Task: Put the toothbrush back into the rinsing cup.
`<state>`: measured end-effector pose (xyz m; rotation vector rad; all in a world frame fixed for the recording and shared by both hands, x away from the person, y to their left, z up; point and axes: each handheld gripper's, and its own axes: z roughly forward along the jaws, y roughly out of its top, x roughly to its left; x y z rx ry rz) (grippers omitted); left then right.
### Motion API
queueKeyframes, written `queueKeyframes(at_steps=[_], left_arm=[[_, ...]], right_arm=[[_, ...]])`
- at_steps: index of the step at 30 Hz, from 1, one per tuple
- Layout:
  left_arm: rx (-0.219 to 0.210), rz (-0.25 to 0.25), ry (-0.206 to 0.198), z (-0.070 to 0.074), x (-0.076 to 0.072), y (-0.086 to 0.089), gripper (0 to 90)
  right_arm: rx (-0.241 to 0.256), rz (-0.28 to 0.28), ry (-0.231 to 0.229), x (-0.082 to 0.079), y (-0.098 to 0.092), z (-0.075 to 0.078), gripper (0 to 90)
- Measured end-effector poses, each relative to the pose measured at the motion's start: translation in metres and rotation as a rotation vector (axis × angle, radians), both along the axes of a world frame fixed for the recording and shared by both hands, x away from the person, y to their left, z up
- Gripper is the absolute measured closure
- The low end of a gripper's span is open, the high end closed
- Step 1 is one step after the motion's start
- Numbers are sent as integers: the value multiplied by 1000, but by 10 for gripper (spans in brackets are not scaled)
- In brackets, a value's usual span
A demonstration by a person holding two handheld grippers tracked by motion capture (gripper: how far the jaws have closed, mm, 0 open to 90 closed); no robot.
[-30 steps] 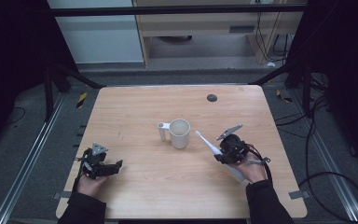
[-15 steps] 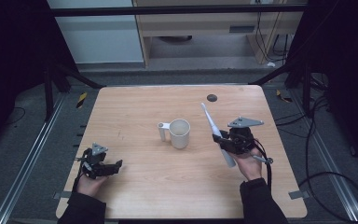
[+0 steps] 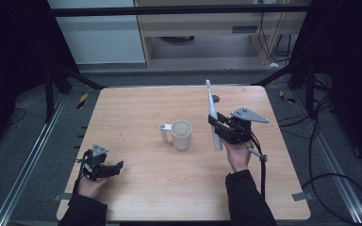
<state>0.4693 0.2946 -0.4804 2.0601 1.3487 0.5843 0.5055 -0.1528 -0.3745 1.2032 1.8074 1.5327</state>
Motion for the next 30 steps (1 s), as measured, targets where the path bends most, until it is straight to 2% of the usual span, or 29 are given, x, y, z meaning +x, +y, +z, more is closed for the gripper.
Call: queueKeyframes(at_steps=[6, 13, 24, 30], left_arm=[[1, -1, -3, 0, 0, 0, 211], [-5, 2, -5, 1, 0, 1, 211], [-10, 2, -8, 1, 0, 2, 211], [-11, 5, -8, 1, 0, 2, 211]], right_arm=[[70, -35, -46, 9, 15, 5, 669], [114, -51, -87, 23, 34, 9, 669], [184, -55, -97, 42, 59, 9, 669], [195, -55, -87, 51, 69, 2, 669]])
